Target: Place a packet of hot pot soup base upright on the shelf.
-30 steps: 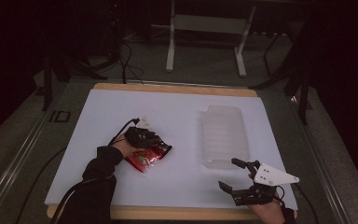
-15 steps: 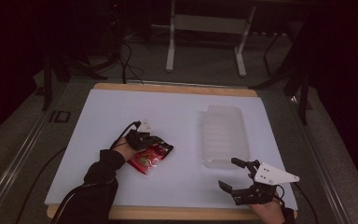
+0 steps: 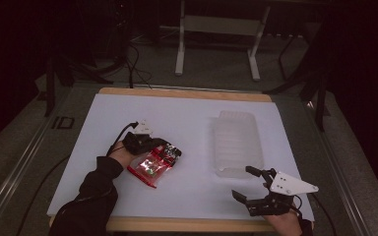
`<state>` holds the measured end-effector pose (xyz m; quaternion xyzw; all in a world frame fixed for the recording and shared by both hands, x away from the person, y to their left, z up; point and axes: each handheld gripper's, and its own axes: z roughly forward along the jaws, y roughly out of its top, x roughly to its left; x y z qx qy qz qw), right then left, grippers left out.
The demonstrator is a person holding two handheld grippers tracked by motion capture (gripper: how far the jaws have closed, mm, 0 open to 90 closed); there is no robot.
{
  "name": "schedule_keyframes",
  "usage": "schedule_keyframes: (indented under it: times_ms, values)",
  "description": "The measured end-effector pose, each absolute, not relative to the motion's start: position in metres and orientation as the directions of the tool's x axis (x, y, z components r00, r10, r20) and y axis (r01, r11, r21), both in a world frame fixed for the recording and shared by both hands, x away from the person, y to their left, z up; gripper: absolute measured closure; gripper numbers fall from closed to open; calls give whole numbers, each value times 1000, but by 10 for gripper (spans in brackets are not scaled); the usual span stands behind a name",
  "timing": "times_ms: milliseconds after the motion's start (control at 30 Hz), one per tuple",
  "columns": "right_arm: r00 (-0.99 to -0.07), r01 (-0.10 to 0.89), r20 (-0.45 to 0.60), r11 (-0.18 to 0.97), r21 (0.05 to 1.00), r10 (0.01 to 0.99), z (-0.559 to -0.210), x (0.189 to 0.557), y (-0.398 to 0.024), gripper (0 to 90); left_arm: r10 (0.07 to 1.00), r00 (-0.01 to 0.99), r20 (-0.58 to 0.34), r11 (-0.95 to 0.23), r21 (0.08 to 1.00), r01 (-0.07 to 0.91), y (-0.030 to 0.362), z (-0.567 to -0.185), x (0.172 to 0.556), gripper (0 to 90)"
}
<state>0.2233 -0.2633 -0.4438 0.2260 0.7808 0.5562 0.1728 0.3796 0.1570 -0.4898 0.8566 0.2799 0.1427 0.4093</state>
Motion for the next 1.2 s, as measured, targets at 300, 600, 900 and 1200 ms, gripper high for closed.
schedule_keyframes:
  times_ms: [300,600,900,1200]
  values:
    - [-844,165,-6,270,949,536,-442,223,-264,138,603,795,57,-511,793,331,161,-468,357,888]
    - [-841,158,-16,273,949,541,-441,223,-265,138,583,810,70,-495,821,285,158,-448,337,889]
    - [-842,148,-16,259,955,540,-431,226,-272,148,591,804,73,-427,874,234,147,-426,324,888]
    - [-875,193,15,321,927,483,-421,250,-278,193,603,798,16,-322,920,225,138,-408,318,888]
